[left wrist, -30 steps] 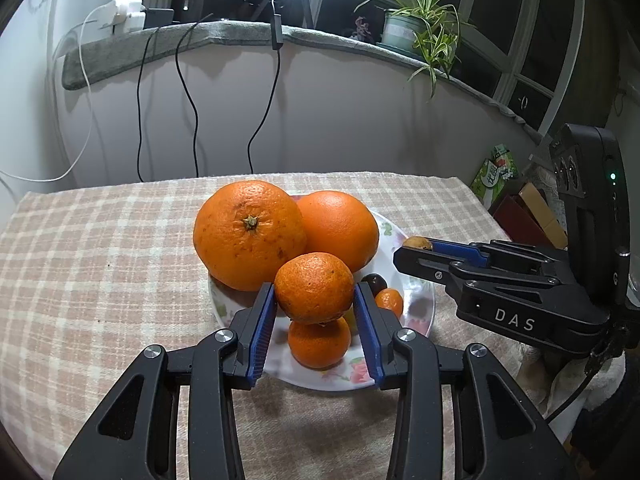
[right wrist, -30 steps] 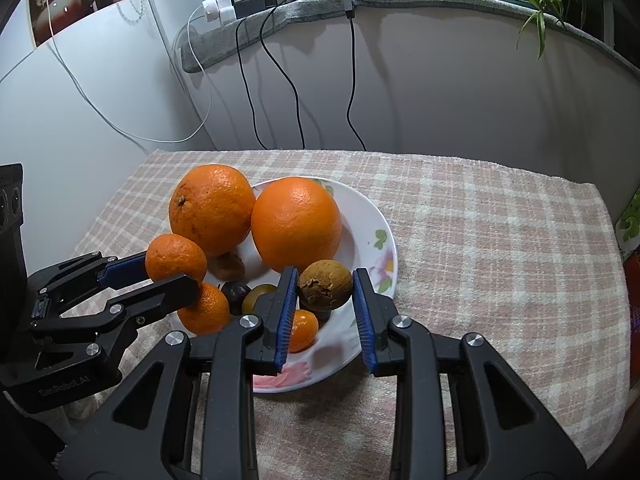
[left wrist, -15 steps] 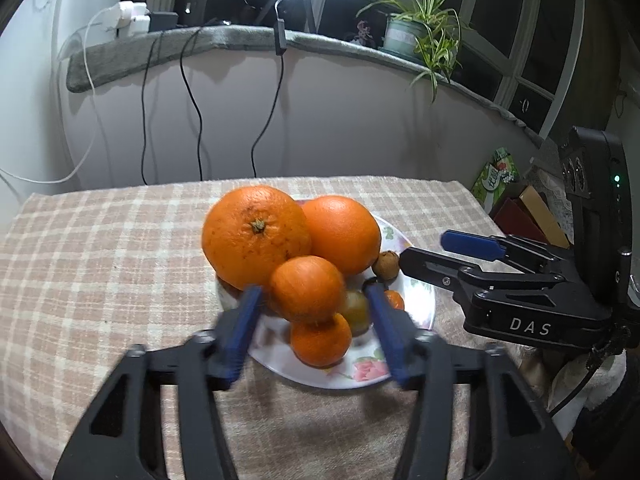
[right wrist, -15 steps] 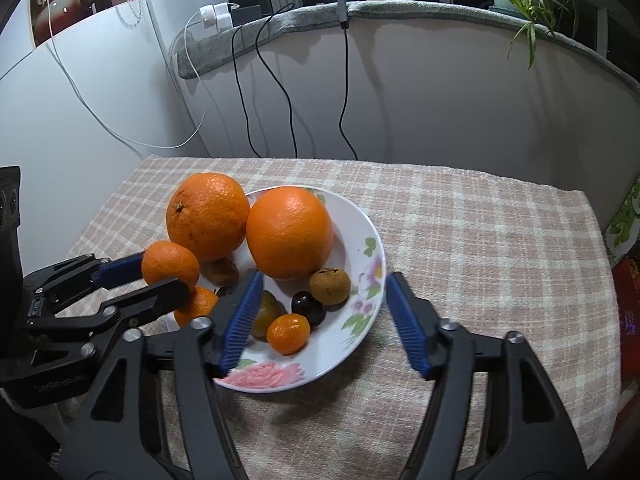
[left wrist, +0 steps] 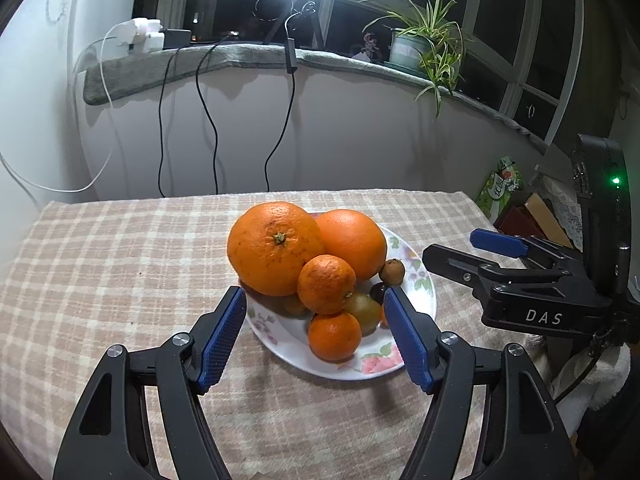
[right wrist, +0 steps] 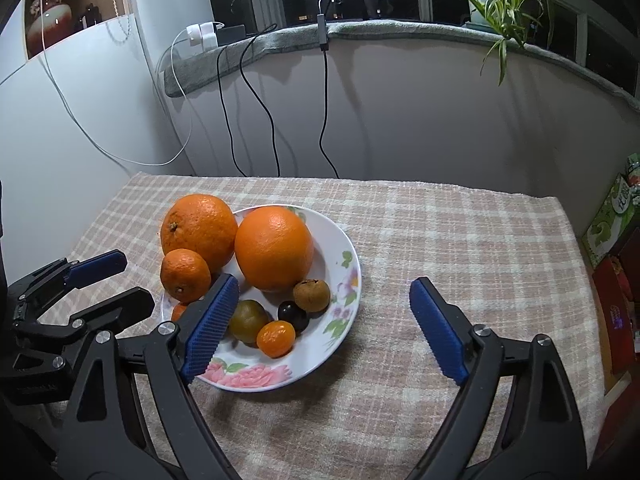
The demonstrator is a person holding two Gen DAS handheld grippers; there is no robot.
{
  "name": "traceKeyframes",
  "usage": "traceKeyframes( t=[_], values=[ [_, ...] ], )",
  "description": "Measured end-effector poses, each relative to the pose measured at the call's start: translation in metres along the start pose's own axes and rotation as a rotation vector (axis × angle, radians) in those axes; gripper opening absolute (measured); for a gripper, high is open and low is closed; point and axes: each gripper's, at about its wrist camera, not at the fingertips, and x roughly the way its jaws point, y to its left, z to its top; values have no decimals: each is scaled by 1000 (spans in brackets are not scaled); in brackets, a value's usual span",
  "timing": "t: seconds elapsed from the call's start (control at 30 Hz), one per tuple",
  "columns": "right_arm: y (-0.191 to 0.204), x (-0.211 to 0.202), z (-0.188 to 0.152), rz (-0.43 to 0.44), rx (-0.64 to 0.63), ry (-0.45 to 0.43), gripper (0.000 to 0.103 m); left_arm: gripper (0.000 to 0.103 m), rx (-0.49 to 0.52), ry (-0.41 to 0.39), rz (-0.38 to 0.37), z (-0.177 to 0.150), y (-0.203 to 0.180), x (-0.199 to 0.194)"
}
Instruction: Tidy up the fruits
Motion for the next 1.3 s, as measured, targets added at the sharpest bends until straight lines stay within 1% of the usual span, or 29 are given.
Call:
traceKeyframes(
  t=[0.2, 0.27, 0.3, 0.4, 0.57, 0.67, 0.83, 0.97, 1.03, 1.07, 1.3],
  values=[
    [10, -12, -2, -29, -12, -32, 92, 72, -8, -8, 28, -3, 3, -9],
    [13, -17, -4, -32, -8, -47, 99, 72, -11, -18, 45, -5, 5, -14],
    [14, -19, -4, -34, -6, -53, 100, 72, -15, -22, 48, -5, 6, -16],
    [17, -25, -6, -47, -5, -69, 100, 75, -26, -29, 64, -7, 9, -21],
    [20, -32, -9, -80, -2, -83, 101, 75, -30, -38, 81, -9, 13, -28],
    [23, -39, -10, -107, -7, -103, 103, 75, -25, -45, 90, -10, 12, -33],
    [30, -49, -13, -139, -34, -129, 103, 75, -28, -52, 97, -12, 11, -38],
    [32, -51, -15, -138, -36, -132, 103, 75, -29, -55, 104, -13, 11, -41],
    [31, -51, -16, -135, -30, -130, 103, 80, -24, -58, 106, -14, 9, -42],
    [31, -51, -17, -135, -28, -128, 103, 80, -23, -60, 107, -14, 9, -42],
    [31, -50, -18, -134, -24, -125, 103, 80, -22, -67, 107, -13, 7, -45]
  ],
)
